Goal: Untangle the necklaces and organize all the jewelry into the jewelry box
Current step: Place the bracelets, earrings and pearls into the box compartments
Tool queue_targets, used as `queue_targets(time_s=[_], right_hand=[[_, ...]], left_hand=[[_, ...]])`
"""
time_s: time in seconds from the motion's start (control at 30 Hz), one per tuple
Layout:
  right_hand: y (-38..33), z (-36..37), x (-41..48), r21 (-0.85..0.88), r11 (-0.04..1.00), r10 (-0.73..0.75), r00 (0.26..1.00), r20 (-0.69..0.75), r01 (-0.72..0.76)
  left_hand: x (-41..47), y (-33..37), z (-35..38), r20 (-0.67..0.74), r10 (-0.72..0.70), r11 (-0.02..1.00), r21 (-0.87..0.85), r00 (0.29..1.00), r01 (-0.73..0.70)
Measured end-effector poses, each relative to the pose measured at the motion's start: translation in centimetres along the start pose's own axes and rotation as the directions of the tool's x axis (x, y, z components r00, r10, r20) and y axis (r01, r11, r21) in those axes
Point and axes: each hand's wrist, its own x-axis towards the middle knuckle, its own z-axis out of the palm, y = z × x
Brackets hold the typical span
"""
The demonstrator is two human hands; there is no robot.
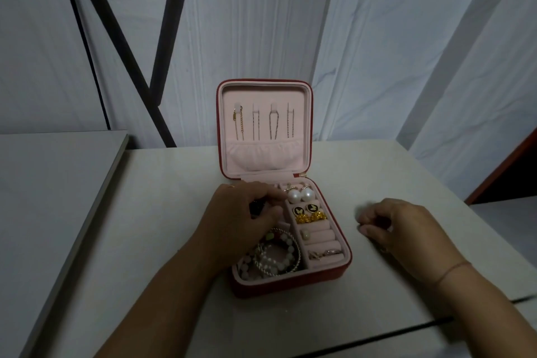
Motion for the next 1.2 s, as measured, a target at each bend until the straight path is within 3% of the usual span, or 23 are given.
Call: queue_targets(time_s=[0.07, 0.17, 0.3, 0.4, 0.53, 0.77, 1.13, 1.2], right_hand=[[-0.3, -0.2, -0.1, 0.013, 1.000, -0.006, 0.999, -0.031, 0.007], [-1.6, -1.1, -1.0, 0.186, 0.982, -0.015, 0.992, -0.124, 0.038], [-4.8, -1.9, -1.8, 0.338, 0.919, -0.163, 0.976, -0.144, 0.203], [-6.0, -0.9, -1.9, 0.245, 0.919, -0.301, 0.951, -0.066, 0.308], [-6.5, 0.2, -1.6, 0.090, 0.928, -0.367, 0.930, 0.037, 0.362], [-7.1, -0.5, -1.4, 0.110, 0.964, -0.252, 0.962, 0.100, 0.241], [-7.1, 0.3, -1.1, 0.061, 0.969, -0.237, 0.971, -0.038, 0.239], [-7.3, 0.2, -1.1, 0.075, 0.981, -0.178, 0.983, -0.040, 0.181]], left_hand=[[0.0, 0.0, 0.0, 0.002, 0.001, 1.000, 0.000, 1.000, -0.001], [0.0, 0.0, 0.0, 0.004, 0.003, 1.000, 0.006, 1.000, -0.003], [0.0, 0.0, -0.1, 0.009, 0.000, 1.000, 0.001, 1.000, 0.000], [0.0, 0.1, 0.0, 0.008, -0.003, 1.000, 0.003, 1.000, 0.003], [0.0, 0.2, -0.1, -0.002, 0.001, 1.000, 0.002, 1.000, -0.001], [0.0, 0.1, -0.1, -0.011, 0.006, 1.000, 0.000, 1.000, -0.006], [0.0, 0.0, 0.0, -0.002, 0.004, 1.000, 0.001, 1.000, -0.004], [0.0, 0.0, 0.0, -0.002, 0.000, 1.000, 0.002, 1.000, 0.000]])
